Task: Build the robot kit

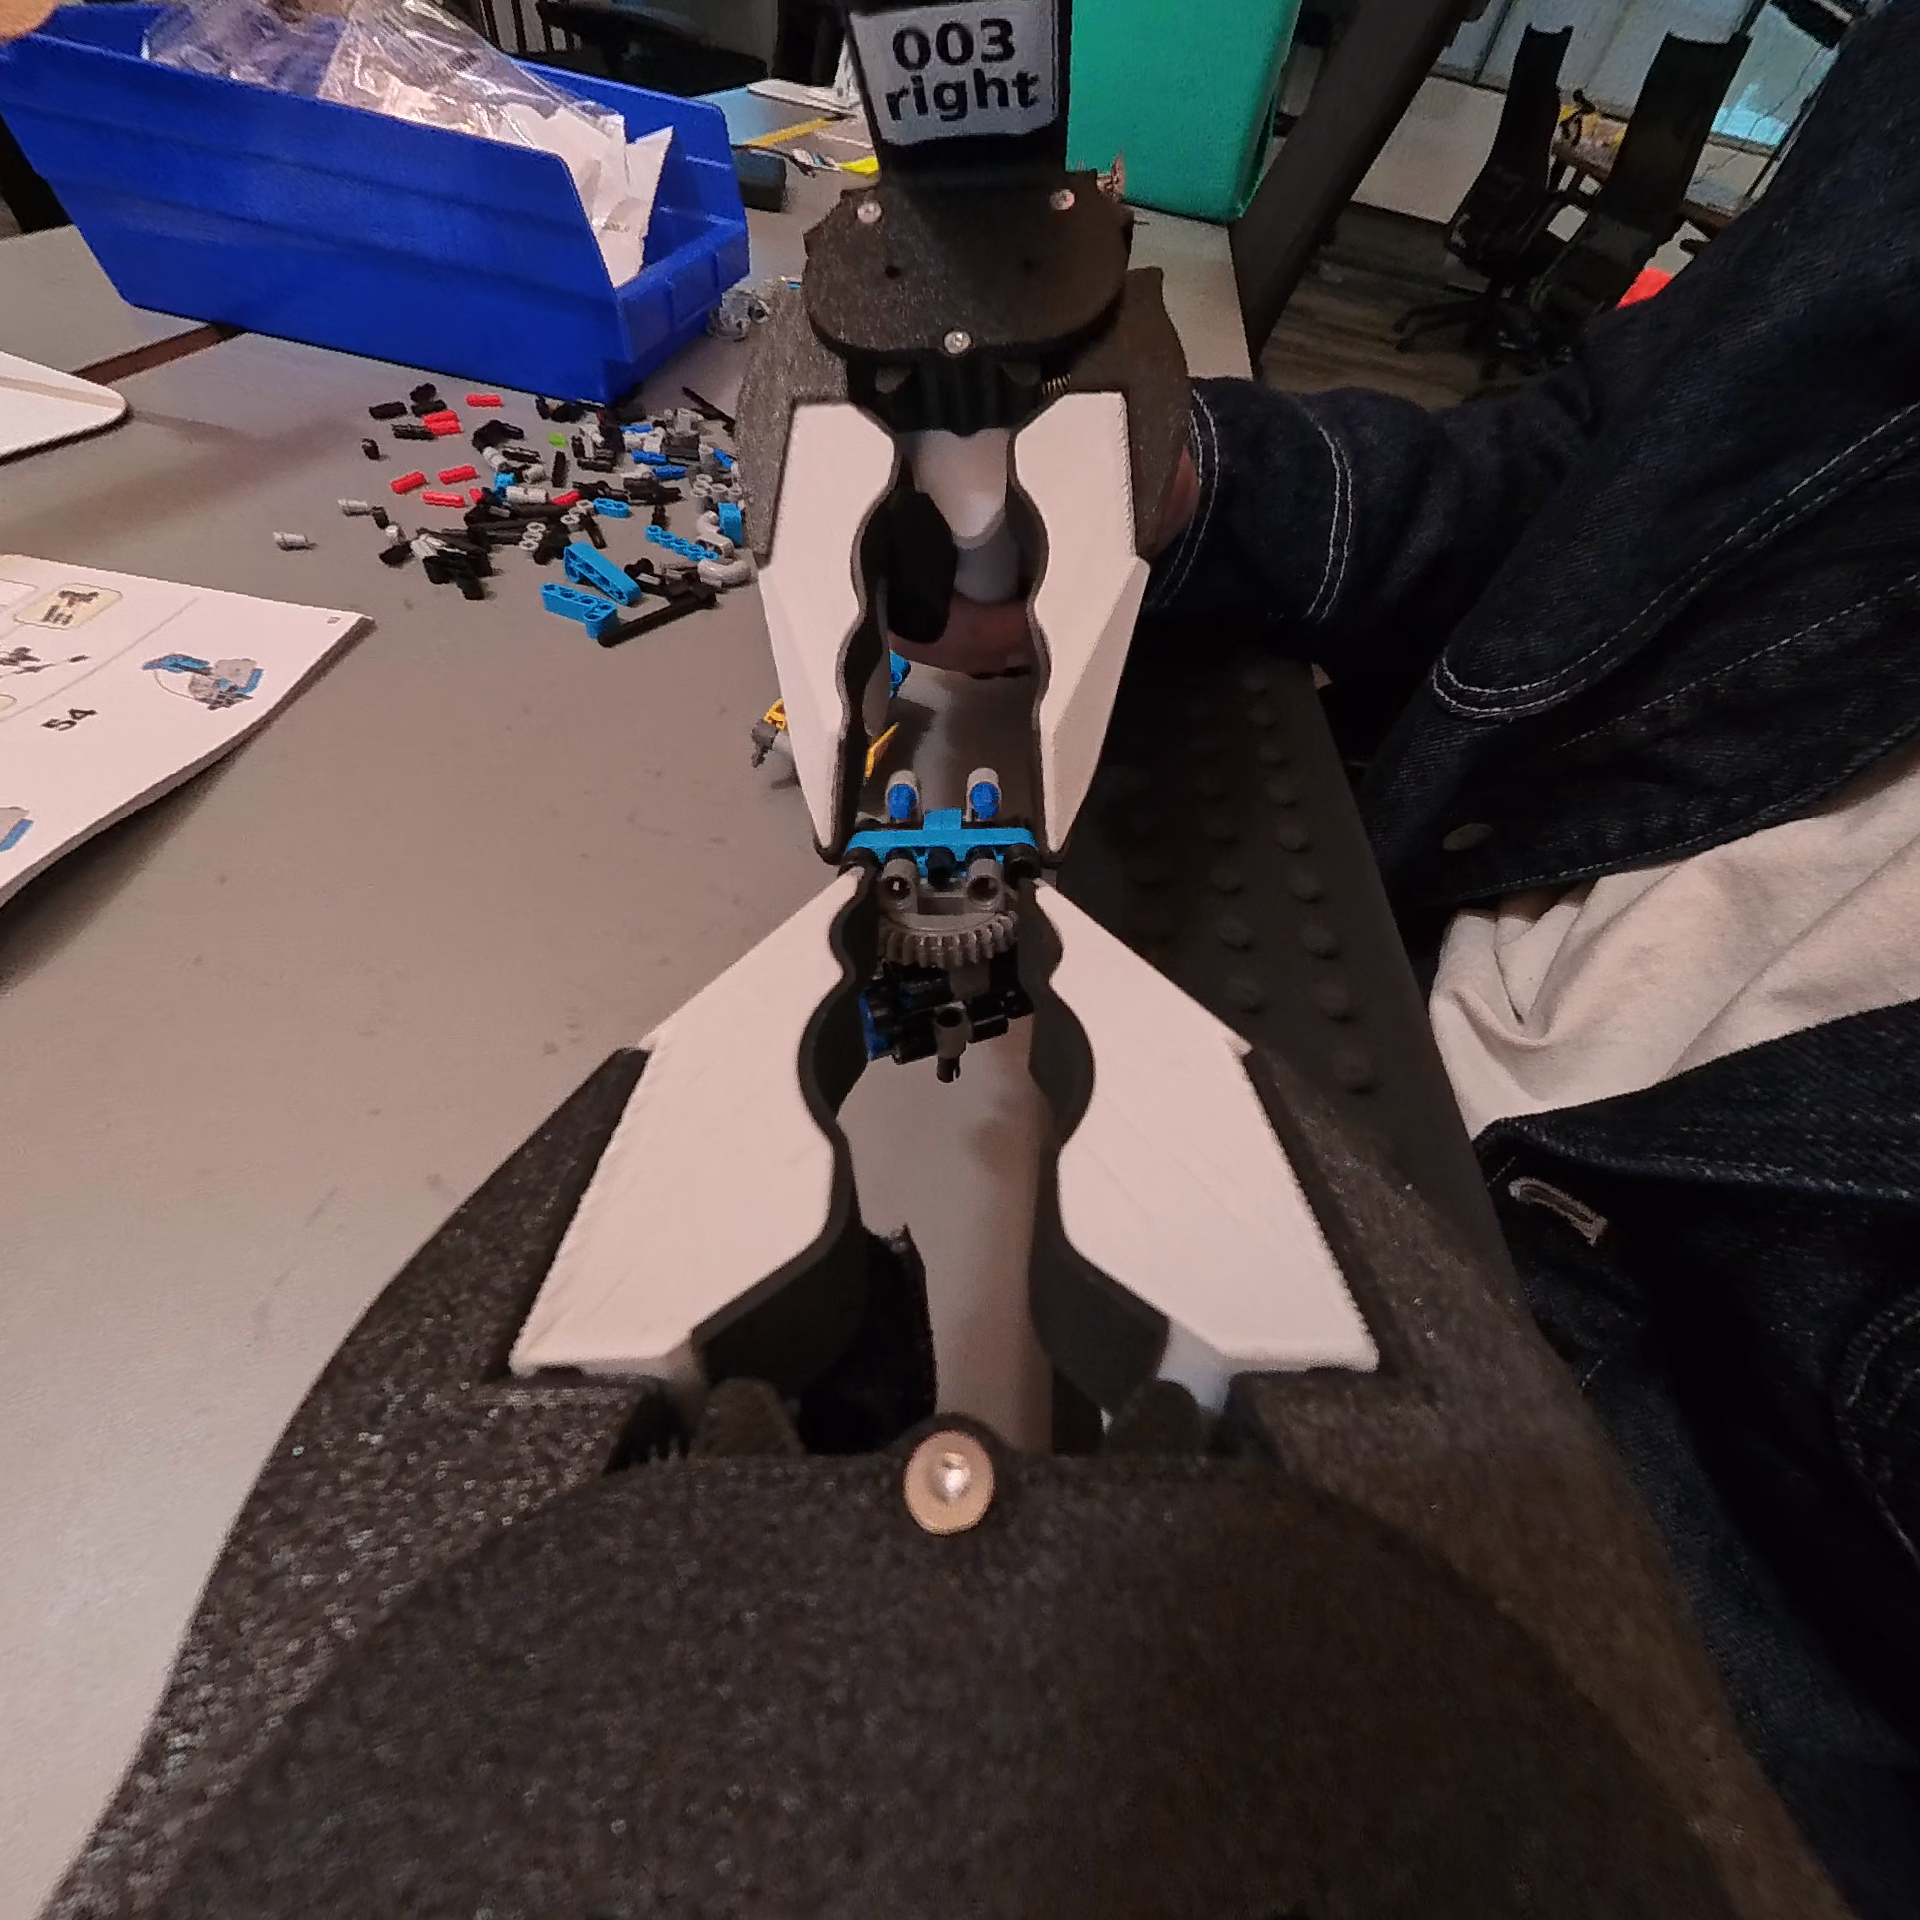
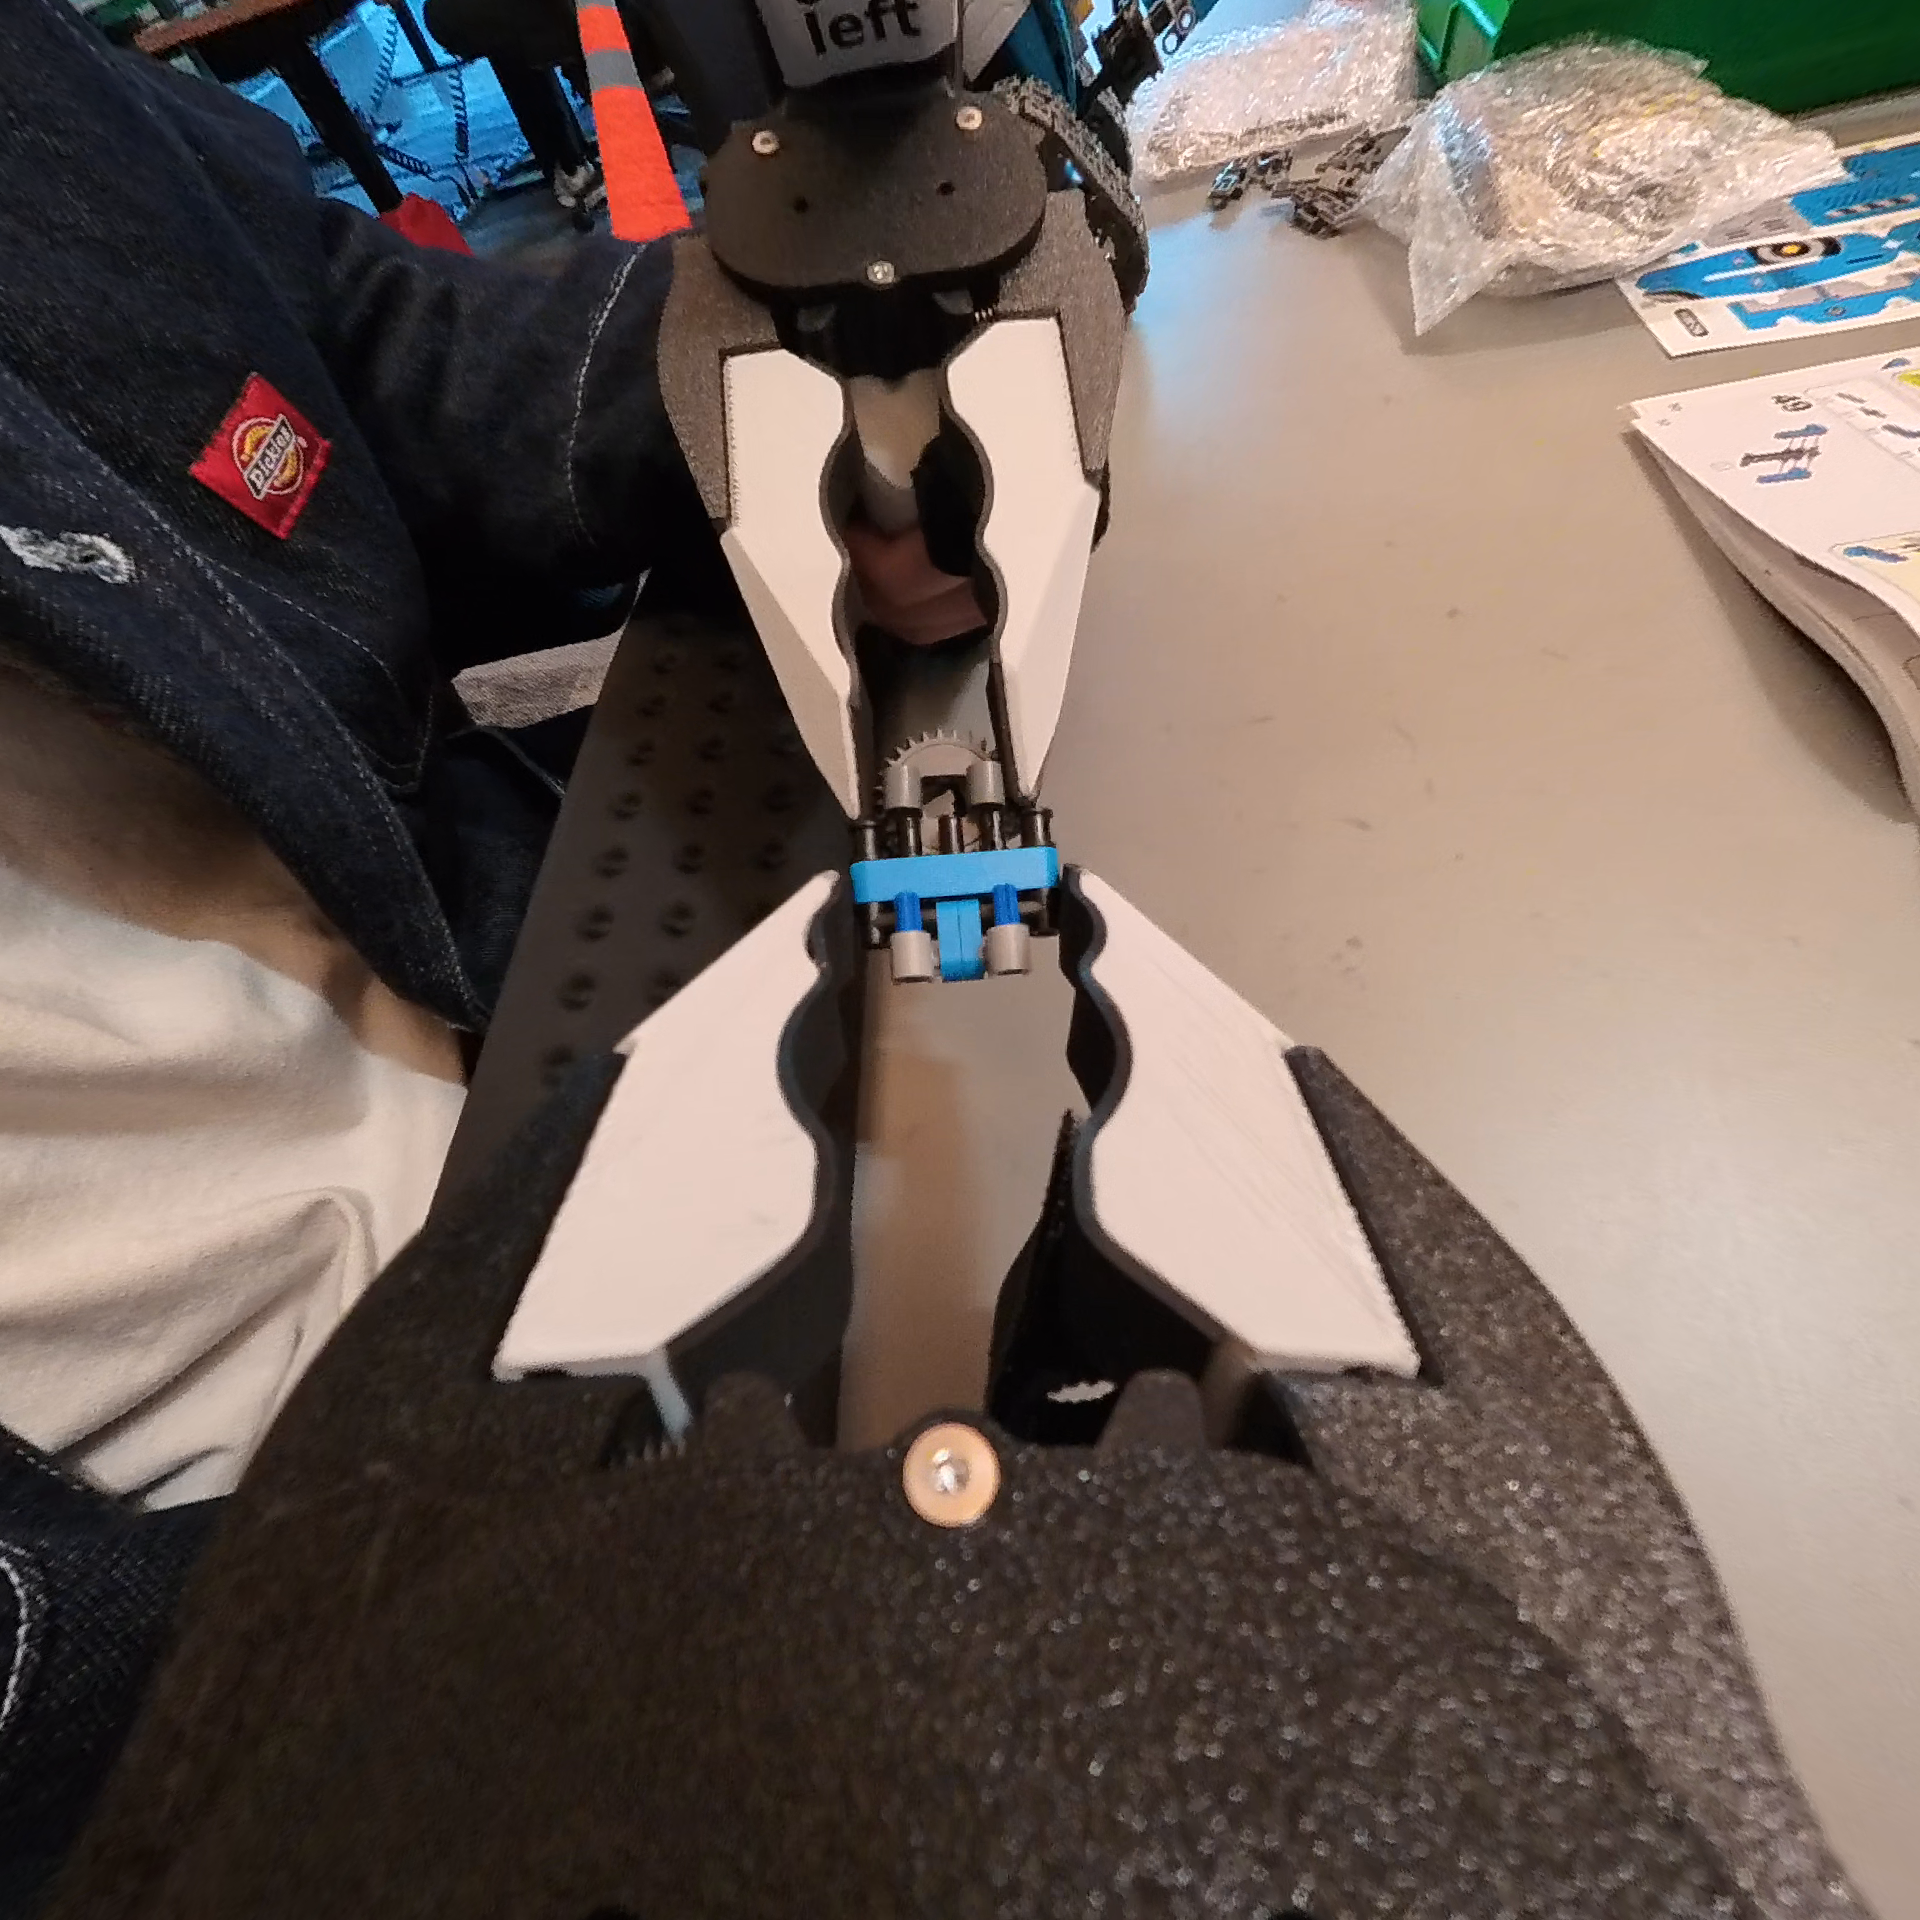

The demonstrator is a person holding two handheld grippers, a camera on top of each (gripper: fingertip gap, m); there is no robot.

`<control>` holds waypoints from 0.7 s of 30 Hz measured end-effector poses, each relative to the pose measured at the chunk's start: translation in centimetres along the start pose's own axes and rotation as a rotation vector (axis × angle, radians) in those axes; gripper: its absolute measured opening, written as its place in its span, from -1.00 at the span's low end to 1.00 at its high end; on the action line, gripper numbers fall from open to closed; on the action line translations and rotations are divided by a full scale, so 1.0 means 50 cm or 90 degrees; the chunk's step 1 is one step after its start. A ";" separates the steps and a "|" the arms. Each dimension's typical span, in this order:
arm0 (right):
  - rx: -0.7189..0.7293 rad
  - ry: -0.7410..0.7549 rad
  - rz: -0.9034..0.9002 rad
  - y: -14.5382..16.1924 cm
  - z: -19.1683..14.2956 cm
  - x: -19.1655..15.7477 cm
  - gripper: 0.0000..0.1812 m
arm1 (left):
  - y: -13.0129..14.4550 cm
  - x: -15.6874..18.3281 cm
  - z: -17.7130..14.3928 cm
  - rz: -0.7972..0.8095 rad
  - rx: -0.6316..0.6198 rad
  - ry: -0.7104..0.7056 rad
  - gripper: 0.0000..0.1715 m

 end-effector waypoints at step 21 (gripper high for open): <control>-0.029 -0.001 -0.005 0.013 0.011 -0.003 -0.58 | 0.009 -0.006 0.013 -0.032 -0.030 0.006 -0.70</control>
Point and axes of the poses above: each gripper's, where its closed fingertips meet, z out along the fingers, y out of its underside, x = y × z across the jaws, the point moved 8 cm from there along -z, back along the fingers, and after that the axes turned 8 degrees about -x, right-handed, at the moved point
